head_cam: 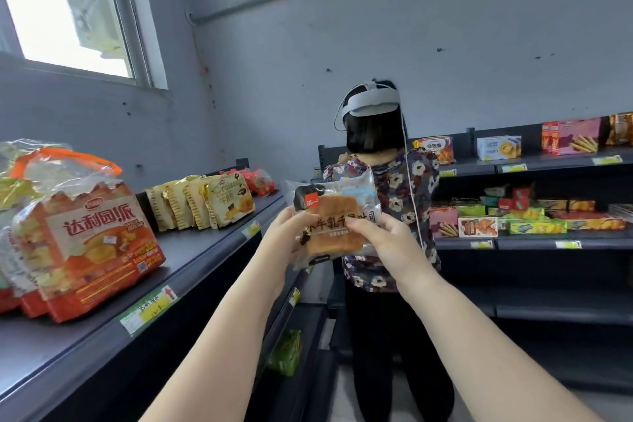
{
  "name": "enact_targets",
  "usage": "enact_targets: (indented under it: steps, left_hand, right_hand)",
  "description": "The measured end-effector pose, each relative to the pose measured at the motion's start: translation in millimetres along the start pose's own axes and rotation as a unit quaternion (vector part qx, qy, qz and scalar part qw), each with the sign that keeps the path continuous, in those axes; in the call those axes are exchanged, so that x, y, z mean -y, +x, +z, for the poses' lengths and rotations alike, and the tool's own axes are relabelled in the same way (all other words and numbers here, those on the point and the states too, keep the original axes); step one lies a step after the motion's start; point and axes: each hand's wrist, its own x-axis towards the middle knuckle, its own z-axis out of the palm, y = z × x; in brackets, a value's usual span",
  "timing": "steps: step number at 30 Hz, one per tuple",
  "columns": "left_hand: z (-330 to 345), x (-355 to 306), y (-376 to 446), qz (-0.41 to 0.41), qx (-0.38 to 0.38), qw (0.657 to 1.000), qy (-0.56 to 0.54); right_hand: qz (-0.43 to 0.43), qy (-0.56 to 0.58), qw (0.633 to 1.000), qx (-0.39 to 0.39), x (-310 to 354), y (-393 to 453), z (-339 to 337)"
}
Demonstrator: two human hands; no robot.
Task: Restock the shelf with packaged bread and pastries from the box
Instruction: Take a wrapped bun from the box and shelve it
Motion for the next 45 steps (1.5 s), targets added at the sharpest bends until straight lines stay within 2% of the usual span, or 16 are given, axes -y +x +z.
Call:
enact_targets:
  steps: [7, 13, 20, 45]
  left_hand:
    - [5, 12, 12, -0.006, -0.017, 1.0, 0.011]
    - [7, 21, 24, 0.025, -0.028, 0.999, 0.025]
    - [6, 32, 47, 0.012, -0.008, 1.0, -0.003]
    - [-42, 76, 216, -0.003, 0.036, 0.997, -0.073]
  right_hand:
    - [0.013, 0.015, 0.999, 0.025, -22, 26, -8]
    - [0.024, 0.011, 0.999, 0.038, -31, 39, -3]
    - [0.064, -0.01, 0.998, 0.009, -48, 64, 0]
    - [0.07, -0.08, 0.992, -0.063, -105, 217, 44]
